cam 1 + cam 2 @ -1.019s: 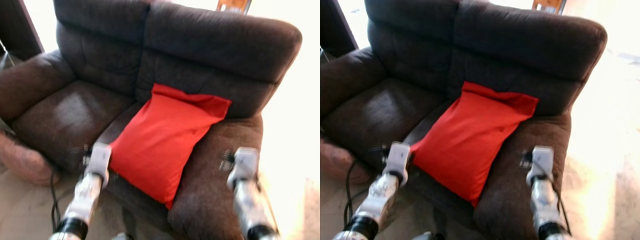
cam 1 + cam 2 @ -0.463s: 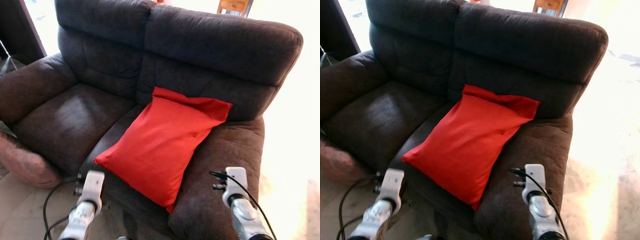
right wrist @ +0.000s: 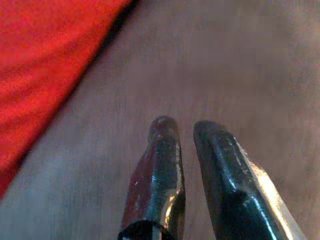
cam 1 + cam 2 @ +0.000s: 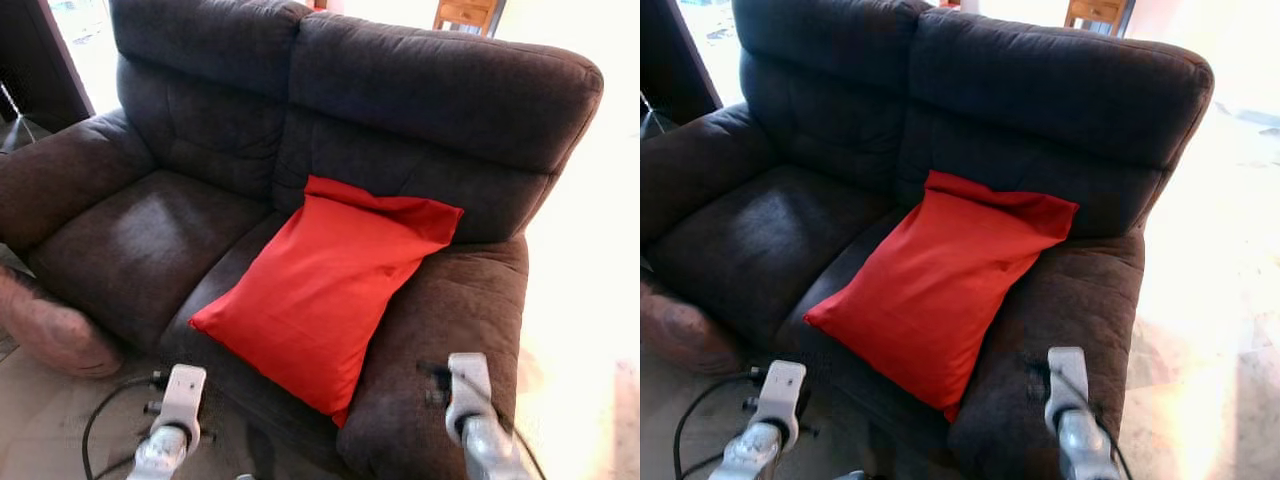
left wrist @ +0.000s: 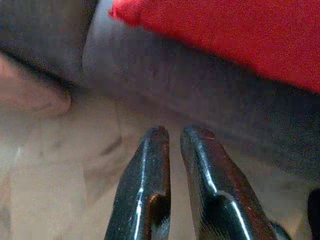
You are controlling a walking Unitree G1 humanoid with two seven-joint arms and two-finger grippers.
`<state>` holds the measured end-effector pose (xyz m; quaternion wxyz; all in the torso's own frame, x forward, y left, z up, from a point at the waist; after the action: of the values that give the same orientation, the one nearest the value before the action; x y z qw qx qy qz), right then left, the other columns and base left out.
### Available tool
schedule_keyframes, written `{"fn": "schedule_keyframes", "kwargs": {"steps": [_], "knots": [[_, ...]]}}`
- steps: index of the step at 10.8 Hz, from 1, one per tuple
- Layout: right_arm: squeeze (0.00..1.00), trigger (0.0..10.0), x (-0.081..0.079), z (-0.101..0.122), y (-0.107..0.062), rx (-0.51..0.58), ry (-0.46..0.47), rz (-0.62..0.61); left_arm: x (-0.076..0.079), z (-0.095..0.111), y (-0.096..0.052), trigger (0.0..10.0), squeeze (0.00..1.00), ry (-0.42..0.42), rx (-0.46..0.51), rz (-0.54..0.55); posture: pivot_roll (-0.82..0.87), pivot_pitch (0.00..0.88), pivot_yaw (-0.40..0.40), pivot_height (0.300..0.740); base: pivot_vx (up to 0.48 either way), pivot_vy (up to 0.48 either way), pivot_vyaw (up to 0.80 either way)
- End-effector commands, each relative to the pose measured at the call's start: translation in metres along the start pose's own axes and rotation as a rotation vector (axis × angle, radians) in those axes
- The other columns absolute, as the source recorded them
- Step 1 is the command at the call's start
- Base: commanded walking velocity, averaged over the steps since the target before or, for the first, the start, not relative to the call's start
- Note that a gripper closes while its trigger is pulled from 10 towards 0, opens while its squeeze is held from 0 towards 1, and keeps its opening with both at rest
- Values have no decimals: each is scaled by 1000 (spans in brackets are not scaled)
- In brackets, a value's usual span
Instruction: Move the pillow to the sofa from floor
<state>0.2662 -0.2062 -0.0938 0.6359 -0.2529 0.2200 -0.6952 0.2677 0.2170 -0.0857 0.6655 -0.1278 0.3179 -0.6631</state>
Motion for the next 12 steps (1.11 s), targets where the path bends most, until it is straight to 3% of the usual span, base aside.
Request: {"fn": "schedule_keyframes", "kwargs": {"steps": [1, 3, 12], "knots": [[0, 10000, -3, -3, 0, -11, 6, 3, 1, -12, -3, 10000, 0, -9, -35, 5, 49, 0, -45, 740, 0, 0, 0], [0, 10000, -9, -2, 0, -4, -1, 24, 2, -13, -4, 10000, 0, -16, -36, 2, 41, 0, -44, 740, 0, 0, 0], [0, 10000, -9, -13, -3, -43, -10, 22, 2, -16, -2, 10000, 0, -23, -66, 7, 47, 19, -46, 740, 0, 452, 0]]}}
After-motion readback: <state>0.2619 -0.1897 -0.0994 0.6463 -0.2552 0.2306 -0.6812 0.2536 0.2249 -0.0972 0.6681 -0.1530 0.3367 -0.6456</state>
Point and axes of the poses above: a point about 5 cm out from each wrist's last joint towards the gripper, its own y axis pointing out of the wrist towards the gripper, its own z axis along the axis of the wrist's last joint, x = y × z, the point moved 6 cm from there along y, pointing out of the wrist towards the gripper, and after that the axes turned 3 degrees about y, right-handed, at the moved point
